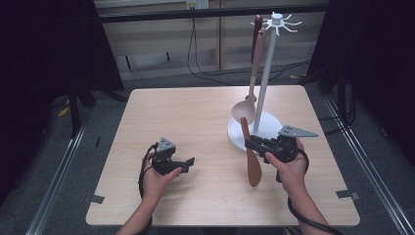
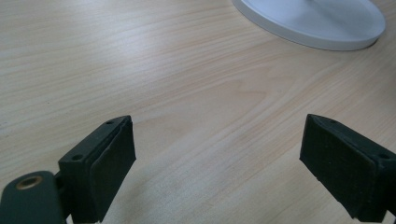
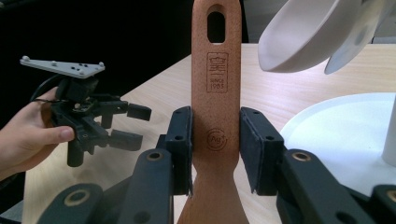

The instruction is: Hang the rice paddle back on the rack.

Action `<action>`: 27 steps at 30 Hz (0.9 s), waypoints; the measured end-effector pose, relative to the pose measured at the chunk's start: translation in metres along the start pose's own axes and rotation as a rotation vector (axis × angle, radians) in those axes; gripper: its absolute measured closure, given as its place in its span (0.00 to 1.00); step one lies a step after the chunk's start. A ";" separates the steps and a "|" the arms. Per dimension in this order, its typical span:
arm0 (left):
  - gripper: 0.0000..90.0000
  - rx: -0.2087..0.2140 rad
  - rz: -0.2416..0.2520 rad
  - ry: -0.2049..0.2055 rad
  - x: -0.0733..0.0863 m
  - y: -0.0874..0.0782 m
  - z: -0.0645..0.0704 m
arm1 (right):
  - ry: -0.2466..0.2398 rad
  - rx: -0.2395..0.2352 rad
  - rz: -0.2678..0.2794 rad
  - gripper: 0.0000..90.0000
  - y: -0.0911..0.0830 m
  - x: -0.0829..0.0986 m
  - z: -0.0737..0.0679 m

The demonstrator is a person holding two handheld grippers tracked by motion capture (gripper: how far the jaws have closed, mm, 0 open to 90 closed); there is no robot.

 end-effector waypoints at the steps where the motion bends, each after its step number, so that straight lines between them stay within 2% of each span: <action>1: 0.11 0.001 -0.002 0.003 0.000 0.000 0.000 | 0.001 -0.002 0.018 0.74 -0.003 -0.002 0.001; 2: 0.11 0.001 -0.001 0.000 0.000 0.000 0.000 | 0.010 -0.011 0.024 0.74 -0.005 -0.005 0.001; 5: 0.11 0.000 0.001 0.000 0.000 0.001 0.000 | 0.005 0.004 0.065 0.74 -0.011 -0.013 0.002; 7: 0.11 -0.002 0.005 0.000 0.000 0.001 0.000 | -0.009 0.031 0.102 0.74 -0.016 -0.020 0.003; 10: 0.11 0.000 0.010 -0.002 -0.001 0.000 0.000 | -0.022 0.088 0.186 0.74 -0.027 -0.037 0.004; 13: 0.11 -0.006 0.013 -0.005 -0.001 -0.001 -0.001 | -0.049 0.165 0.279 0.74 -0.038 -0.057 0.001; 15: 0.11 -0.005 0.012 0.000 -0.001 -0.001 -0.001 | -0.059 0.198 0.327 0.74 -0.043 -0.069 -0.001; 16: 0.11 -0.004 0.015 -0.003 -0.001 -0.001 -0.001 | -0.075 0.230 0.345 0.74 -0.045 -0.075 -0.002; 22: 0.11 -0.001 0.015 -0.006 -0.001 -0.002 -0.002 | -0.099 0.303 0.408 0.74 -0.047 -0.097 -0.009; 23: 0.11 -0.002 0.017 -0.008 -0.001 -0.002 -0.002 | -0.095 0.304 0.425 0.74 -0.047 -0.100 -0.010; 27: 0.11 -0.004 0.014 -0.004 -0.001 -0.002 -0.003 | -0.134 0.351 0.479 0.74 -0.050 -0.113 -0.015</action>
Point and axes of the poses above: each handheld gripper's, and its own axes: y roughly forward along the jaws, x roughly out of its underside, z roughly to its right, the point moved 7 cm from there along y, roughly forward along the jaws, and after that the axes turned 11 degrees about x, right-handed, at the moved point
